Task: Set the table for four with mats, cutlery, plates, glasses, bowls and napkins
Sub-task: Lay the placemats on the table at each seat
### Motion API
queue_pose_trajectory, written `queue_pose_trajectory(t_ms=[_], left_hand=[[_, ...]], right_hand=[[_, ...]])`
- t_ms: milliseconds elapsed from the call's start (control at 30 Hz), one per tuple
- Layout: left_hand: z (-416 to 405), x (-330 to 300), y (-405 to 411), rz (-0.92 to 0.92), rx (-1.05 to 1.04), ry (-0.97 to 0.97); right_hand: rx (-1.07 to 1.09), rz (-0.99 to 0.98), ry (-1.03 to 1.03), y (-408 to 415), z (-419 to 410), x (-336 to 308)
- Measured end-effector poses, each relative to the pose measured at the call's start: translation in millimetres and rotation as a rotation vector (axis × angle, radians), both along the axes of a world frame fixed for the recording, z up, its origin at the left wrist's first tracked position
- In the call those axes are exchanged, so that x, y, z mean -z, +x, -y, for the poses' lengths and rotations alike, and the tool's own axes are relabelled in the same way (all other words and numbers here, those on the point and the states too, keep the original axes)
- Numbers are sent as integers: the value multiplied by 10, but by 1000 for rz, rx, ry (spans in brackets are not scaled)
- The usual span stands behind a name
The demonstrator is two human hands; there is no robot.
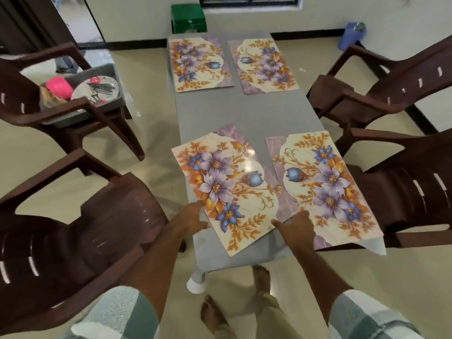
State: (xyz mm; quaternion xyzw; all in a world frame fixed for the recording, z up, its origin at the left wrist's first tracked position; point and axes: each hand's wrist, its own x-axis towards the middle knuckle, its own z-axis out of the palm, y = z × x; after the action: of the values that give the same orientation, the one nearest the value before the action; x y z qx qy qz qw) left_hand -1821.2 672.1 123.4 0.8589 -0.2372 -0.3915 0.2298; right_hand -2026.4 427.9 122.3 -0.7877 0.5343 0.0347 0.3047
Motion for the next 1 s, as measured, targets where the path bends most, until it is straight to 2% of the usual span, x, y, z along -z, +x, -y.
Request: queue_pose_trajectory(t_ms=[67, 100, 167, 267, 433, 600, 767, 1000], left_hand=[[-10, 87, -44, 64, 6, 38], [-16, 109, -52, 96, 14, 45], [-30, 127, -55, 128, 28, 47], [-99, 149, -21, 107, -2, 36], [-217, 182, 38, 94, -29, 52], [-245, 205, 47, 112, -12, 27], [-257, 228, 45, 121, 23, 50], [-140, 234, -31, 113, 82, 110]], right_hand=[[-321, 85, -259, 52, 157, -22], [-512, 77, -321, 93, 248, 60], [-838, -59, -291, 250, 318, 160], [-1047, -240, -184, 428, 207, 386], [-921, -159, -159, 651, -366, 505], [-796, -174, -137, 818, -640, 493], [-729, -92, -140, 823, -394, 450], [-698, -118, -74, 684, -74, 506]])
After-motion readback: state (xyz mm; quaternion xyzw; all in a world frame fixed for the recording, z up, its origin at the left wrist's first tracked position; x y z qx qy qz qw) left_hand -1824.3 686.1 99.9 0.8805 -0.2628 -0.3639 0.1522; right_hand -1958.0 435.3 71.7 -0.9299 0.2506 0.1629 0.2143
